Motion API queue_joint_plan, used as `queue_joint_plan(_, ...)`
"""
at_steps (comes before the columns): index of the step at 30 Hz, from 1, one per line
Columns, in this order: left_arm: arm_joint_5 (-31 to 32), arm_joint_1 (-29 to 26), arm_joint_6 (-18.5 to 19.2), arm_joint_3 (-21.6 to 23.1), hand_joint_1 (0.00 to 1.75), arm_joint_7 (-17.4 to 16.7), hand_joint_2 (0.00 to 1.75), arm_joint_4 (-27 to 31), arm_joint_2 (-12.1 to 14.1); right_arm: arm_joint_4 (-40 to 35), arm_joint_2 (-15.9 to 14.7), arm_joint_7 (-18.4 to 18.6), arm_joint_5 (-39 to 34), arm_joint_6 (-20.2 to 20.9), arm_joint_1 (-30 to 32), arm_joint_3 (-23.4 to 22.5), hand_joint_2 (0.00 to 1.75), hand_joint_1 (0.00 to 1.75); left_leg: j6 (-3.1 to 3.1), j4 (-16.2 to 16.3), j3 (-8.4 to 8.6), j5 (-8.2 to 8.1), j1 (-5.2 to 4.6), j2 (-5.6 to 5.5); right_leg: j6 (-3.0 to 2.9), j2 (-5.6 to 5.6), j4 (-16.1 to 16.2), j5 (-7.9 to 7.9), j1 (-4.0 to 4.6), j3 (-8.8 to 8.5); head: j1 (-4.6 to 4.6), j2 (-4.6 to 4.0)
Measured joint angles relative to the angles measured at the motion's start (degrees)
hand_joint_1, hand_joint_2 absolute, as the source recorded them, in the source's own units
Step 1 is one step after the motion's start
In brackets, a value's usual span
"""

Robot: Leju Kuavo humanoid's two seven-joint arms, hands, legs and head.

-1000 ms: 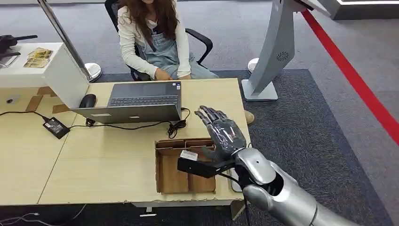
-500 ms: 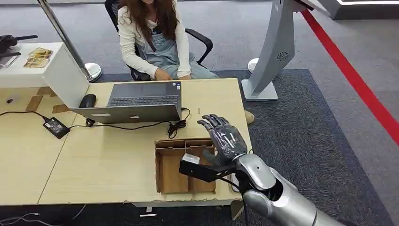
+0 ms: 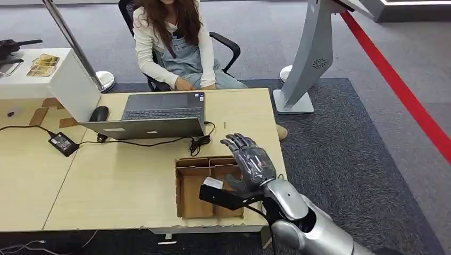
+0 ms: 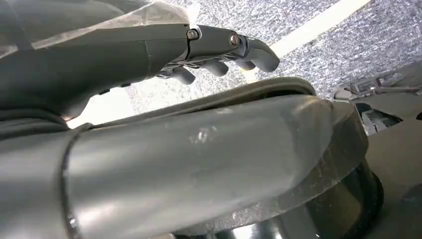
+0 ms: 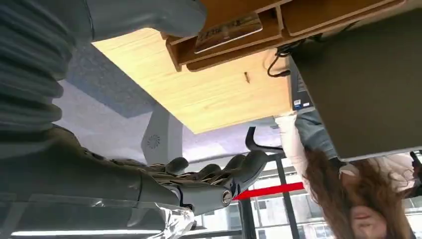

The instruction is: Pass the card to the sensor for recognition and then transmit it.

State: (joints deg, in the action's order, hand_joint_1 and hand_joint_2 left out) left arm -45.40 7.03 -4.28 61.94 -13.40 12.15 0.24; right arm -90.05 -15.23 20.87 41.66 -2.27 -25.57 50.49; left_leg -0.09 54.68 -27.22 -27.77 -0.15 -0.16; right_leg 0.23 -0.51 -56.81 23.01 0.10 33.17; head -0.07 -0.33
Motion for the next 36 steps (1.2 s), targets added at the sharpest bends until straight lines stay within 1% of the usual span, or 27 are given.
queue_joint_plan(15, -0.26, 0.01, -0.13, 0.02, 0.0, 0.33, 0.0, 0.0, -0.24, 2.8, 2.82, -1.38, 1.07, -2.95, 0.04, 0.04, 1.75, 0.45, 0.0, 0.0, -0.01, 0.0, 0.0, 0.0, 0.0, 0.0, 0.0, 0.0, 0.0, 0.0, 0.0, 0.0)
queue_joint_plan(16, -0.35, 0.01, 0.0, 0.02, 0.0, 0.33, 0.0, 0.0, -0.24, 3.06, 2.99, -1.55, 1.07, -3.17, 0.04, 0.02, 1.75, 0.51, 0.0, 0.0, -0.01, 0.0, 0.0, 0.0, 0.0, 0.0, 0.0, 0.0, 0.0, 0.0, -0.02, 0.0)
queue_joint_plan(18, -0.37, 0.03, 0.02, 0.02, 0.0, 0.37, 0.0, 0.0, -0.22, 3.54, 3.34, -1.73, 1.07, -3.39, 0.04, 0.02, 1.75, 0.54, 0.0, 0.0, -0.01, 0.0, 0.0, 0.0, 0.0, 0.0, 0.0, 0.0, 0.0, 0.0, -0.02, 0.0)
queue_joint_plan(36, -0.33, 0.07, 0.15, 0.02, 0.0, 0.37, 0.0, 0.0, 0.02, 7.43, 5.25, -2.43, 0.72, -4.44, 0.03, 0.02, 1.75, 0.52, 0.0, 0.0, 0.0, 0.0, 0.0, 0.0, 0.0, 0.0, 0.0, 0.0, 0.0, 0.0, -0.02, 0.0)
